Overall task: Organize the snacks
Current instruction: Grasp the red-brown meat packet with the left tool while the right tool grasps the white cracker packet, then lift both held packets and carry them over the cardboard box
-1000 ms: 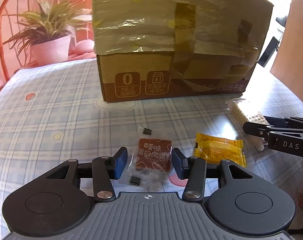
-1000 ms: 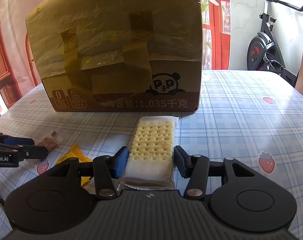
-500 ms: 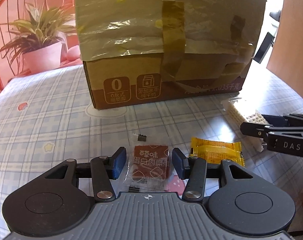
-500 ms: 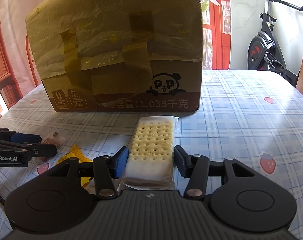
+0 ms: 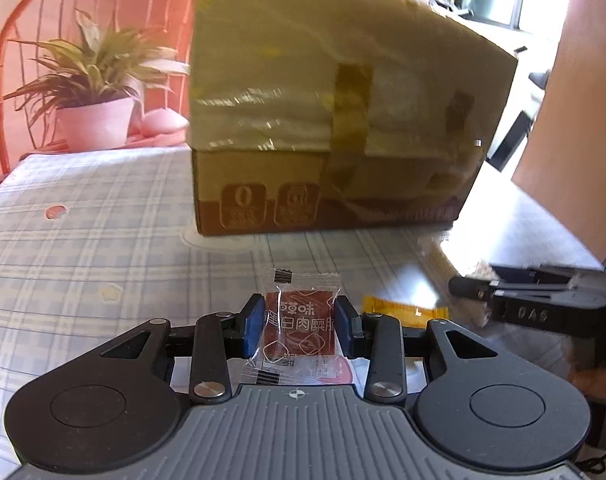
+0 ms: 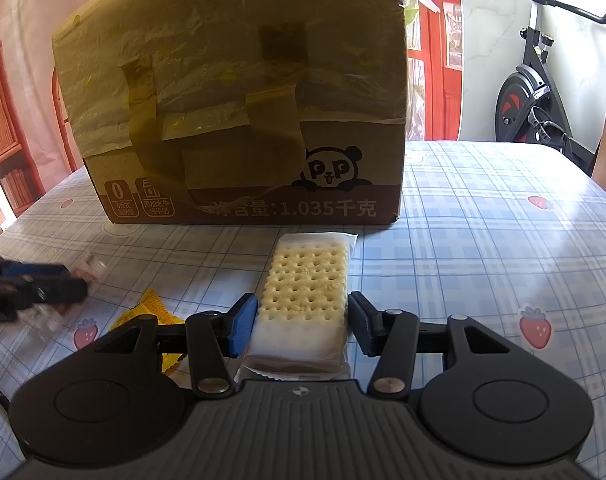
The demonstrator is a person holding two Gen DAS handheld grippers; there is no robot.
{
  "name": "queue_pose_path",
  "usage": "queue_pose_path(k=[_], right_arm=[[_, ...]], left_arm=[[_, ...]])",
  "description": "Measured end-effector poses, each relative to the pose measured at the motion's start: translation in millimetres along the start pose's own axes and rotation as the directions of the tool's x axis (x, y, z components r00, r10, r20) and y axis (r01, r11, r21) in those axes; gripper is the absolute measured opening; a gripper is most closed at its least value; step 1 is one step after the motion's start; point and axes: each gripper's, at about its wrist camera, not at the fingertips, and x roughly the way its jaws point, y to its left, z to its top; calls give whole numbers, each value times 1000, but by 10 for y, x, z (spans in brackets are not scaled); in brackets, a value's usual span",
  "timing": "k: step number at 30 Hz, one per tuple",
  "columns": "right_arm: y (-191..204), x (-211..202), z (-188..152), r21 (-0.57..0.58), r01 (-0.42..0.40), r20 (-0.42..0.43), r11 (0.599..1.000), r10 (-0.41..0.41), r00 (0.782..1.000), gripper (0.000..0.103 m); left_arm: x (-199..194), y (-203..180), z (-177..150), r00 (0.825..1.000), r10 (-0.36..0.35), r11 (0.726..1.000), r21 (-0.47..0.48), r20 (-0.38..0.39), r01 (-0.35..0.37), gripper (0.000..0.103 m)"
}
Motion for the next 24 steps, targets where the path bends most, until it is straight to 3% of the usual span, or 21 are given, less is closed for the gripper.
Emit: queue_pose_path(k=[11,20,24], right_arm=[[-20,-69,15,10,-12,3,1000,12,1000,51],[-28,-450,24,42,-51,47,998,49,998,50],[-9,-480,-54,16,-26,10,1000,26,1000,50]], left_arm=[[-237,125,113,999,7,998,-59,51,-4,40],[-344,127,180,996,-32,996,-79,86,39,40],[-367,107,155,995,-48,995,-79,90,55,40]])
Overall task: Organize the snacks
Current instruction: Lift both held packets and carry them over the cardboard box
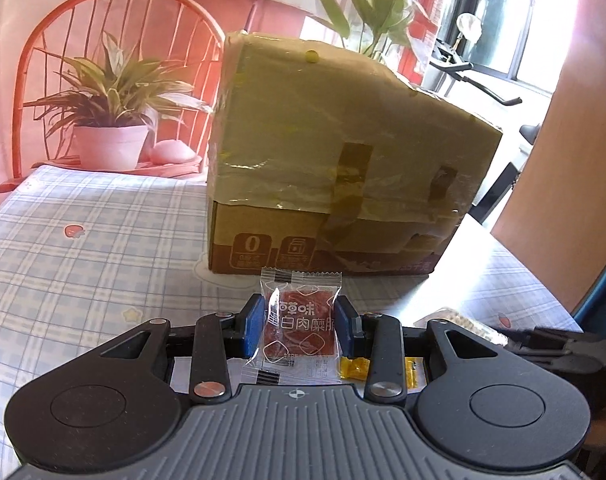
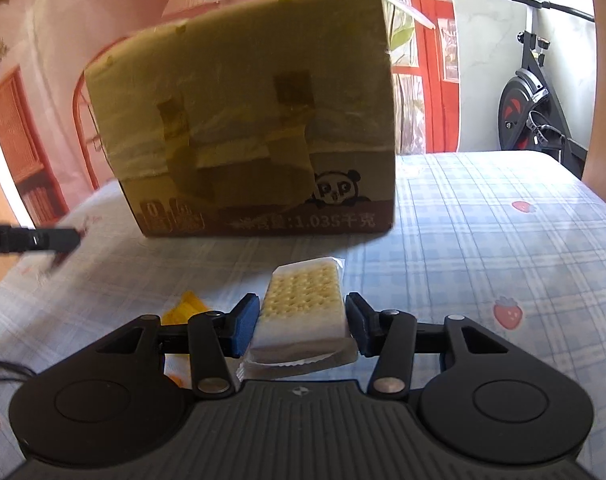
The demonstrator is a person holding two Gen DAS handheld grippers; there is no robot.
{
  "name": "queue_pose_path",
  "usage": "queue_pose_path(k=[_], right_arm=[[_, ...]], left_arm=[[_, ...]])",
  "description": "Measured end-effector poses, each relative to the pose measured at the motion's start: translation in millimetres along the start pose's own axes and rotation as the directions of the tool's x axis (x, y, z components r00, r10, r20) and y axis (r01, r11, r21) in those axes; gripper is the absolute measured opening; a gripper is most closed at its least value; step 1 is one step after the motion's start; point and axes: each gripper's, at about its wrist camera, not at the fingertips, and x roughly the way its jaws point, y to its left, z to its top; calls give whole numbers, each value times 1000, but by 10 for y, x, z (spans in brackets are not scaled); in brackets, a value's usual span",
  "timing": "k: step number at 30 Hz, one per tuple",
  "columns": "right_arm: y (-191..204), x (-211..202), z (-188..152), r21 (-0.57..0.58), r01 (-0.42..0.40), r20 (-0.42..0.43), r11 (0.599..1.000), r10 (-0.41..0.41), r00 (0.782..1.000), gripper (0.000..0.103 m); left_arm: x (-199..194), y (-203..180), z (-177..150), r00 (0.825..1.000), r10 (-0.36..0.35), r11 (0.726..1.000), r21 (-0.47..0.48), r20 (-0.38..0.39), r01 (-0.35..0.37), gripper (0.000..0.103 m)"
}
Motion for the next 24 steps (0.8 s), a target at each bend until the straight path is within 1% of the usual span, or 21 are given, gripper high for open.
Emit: queue_pose_path(k=[3,6,9,16,18,20,22,24], right_arm=[[-39,30,-74,13,11,-46,1000,-10,999,50],[-36,85,-94,-1,22,-94,1000,-22,995,51],[-4,122,-66,-23,37,-100,999,-39,994,52],[2,264,13,-26,60,-115,998,-62,991,56],[18,294,26,-42,66,-116,997,-71,991,56],[38,299,21,-59,77,-112,995,-84,990,50],[14,269,18,-37,56,-105,998,-60,993,50],[14,182,36,-30,51,-74,998,-53,996,50]], left_arm=[[-15,21,-16,1000,-6,1000,-8,2,6,40],[-24,42,-19,1000,-5,1000,-17,4,5,40],[-37,38,-6,1000,-6,1000,-20,6,6,40],[-39,25,-13,1000,-11,1000,-16,5,11,40],[-39,29,-10,1000,-12,1000,-18,6,12,40],[-45,31,-5,1000,-14,1000,-17,9,14,40],[-56,35,9,1000,-16,1000,-16,14,17,40],[-68,36,46,1000,-19,1000,-9,24,19,40]])
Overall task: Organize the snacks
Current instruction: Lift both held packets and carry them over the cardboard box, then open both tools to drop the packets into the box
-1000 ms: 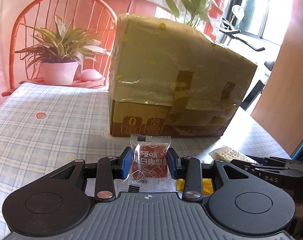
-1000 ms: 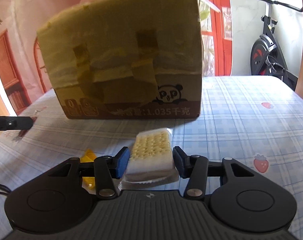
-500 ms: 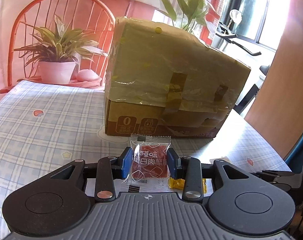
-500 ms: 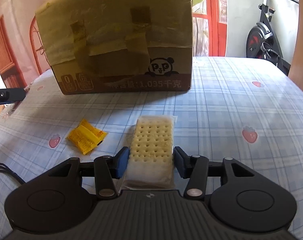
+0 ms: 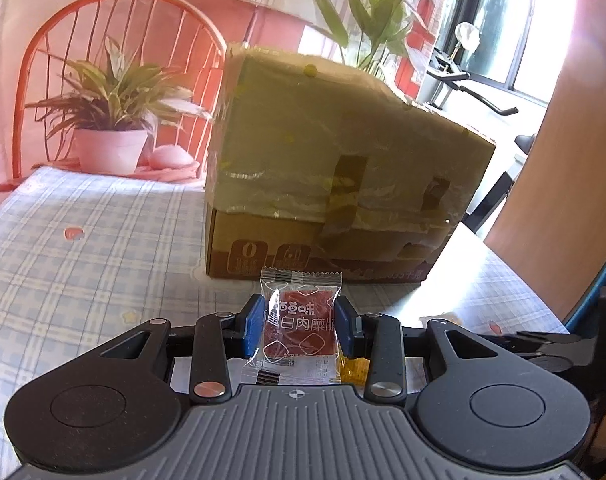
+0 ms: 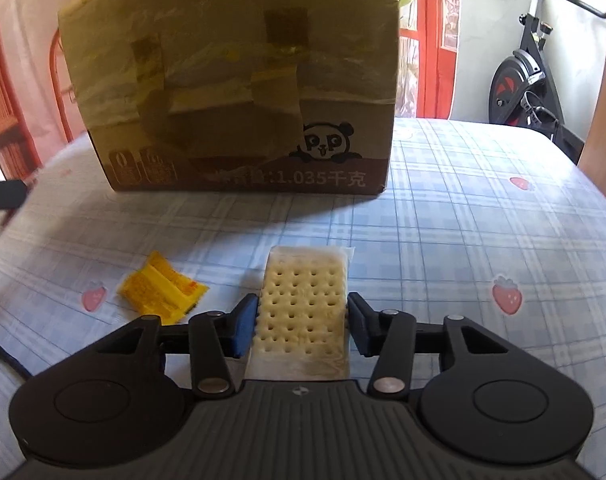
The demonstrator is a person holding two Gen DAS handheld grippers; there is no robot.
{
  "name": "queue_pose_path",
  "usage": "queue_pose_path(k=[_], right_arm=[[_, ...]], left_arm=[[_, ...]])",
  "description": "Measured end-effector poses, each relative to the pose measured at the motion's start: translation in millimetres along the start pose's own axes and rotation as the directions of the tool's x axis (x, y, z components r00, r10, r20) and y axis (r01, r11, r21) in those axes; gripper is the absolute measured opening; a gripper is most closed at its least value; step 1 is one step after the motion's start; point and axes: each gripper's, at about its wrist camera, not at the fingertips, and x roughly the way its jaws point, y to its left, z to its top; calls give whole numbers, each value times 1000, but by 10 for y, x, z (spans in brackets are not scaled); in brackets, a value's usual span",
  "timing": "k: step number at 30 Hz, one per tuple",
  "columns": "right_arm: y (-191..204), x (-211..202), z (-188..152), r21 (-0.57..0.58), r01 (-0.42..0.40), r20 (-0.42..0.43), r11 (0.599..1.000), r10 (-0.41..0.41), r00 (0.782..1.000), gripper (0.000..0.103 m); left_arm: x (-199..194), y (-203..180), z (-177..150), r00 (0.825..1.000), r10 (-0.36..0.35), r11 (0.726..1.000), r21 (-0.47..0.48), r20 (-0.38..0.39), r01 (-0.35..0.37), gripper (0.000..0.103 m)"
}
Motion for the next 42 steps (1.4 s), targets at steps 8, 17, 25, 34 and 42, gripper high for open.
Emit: queue_pose_path(k=[8,17,25,34,42], right_arm=[[8,-604,517,-24,-51,219,998,55,974,50],[170,-917,1562,-164,-72,417,984,135,899,50],[232,-350,2269,-171,-70,411,983,136,901,50],[220,67,2361,-153,-44,356,987,97,930,50],[156,-3,2263,-120,-52,351,991,91,932,67]], left_arm=[[-198,-148,505,989,-62,996,71,132,53,40],[-93,-398,1451,959,-119,988,127,256,89,40],[484,-381,1918,978,-77,993,101,194,59,40],[849,-273,1929,991,-33,994,110,126,19,43],[786,-203,1893,994,-16,994,107,110,4,56]])
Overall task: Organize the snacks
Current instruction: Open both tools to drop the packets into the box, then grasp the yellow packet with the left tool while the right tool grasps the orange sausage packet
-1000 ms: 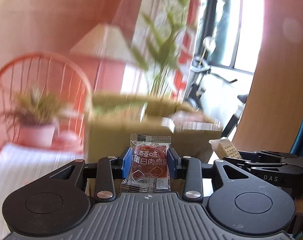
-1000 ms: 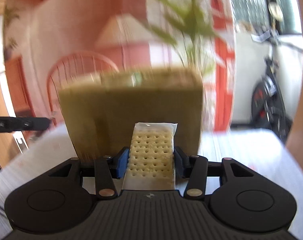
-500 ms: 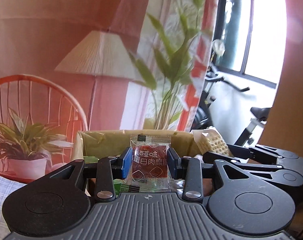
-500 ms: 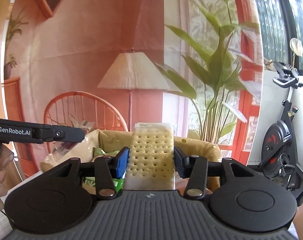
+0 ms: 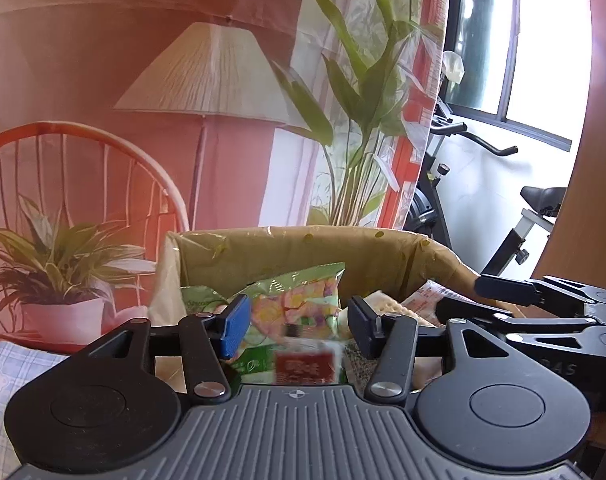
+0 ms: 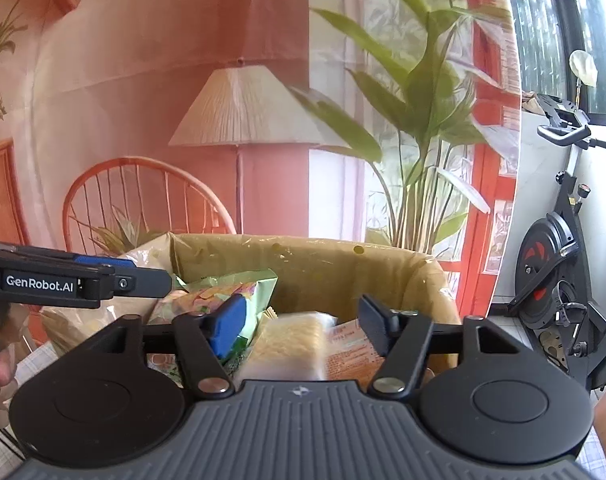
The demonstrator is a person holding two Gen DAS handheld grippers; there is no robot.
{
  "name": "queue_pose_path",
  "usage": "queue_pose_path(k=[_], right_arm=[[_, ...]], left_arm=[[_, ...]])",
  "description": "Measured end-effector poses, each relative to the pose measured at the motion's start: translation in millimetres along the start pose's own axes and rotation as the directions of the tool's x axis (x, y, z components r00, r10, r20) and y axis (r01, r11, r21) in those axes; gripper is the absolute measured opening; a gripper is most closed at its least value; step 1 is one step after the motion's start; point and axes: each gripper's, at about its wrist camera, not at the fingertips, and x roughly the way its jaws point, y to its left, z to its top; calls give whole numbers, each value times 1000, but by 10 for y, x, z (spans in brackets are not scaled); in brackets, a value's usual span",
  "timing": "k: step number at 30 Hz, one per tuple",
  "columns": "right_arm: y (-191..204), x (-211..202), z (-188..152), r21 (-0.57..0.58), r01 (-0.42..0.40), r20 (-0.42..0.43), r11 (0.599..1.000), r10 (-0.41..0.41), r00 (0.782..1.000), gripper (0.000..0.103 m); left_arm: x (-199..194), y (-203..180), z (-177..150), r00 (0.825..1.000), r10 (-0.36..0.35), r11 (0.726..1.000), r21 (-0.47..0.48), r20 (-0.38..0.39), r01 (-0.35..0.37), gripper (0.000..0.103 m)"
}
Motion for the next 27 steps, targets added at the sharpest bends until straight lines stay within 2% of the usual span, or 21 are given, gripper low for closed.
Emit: queue_pose_path(k=[9,16,23,27], right_arm=[[74,-429,-179,31,-39,4,999,39,999,67],[220,-798,-552,56,-55,-9,997,55,998,67],[333,-969,-1177,126,-64,-110,990,78,991,67],[380,-983,-1562,191,-63,-207,979,103,973,67]], left_arm=[[-454,-51,-84,1000,-15,1000,10,25,15,56],[-872,-47,-477,999,-45,999,-9,24,46,56],[-880,105,-1108,996,-27,997,-70,-91,21,56],[-854,148,-1370,991,-17,995,-99,-131,4,56]])
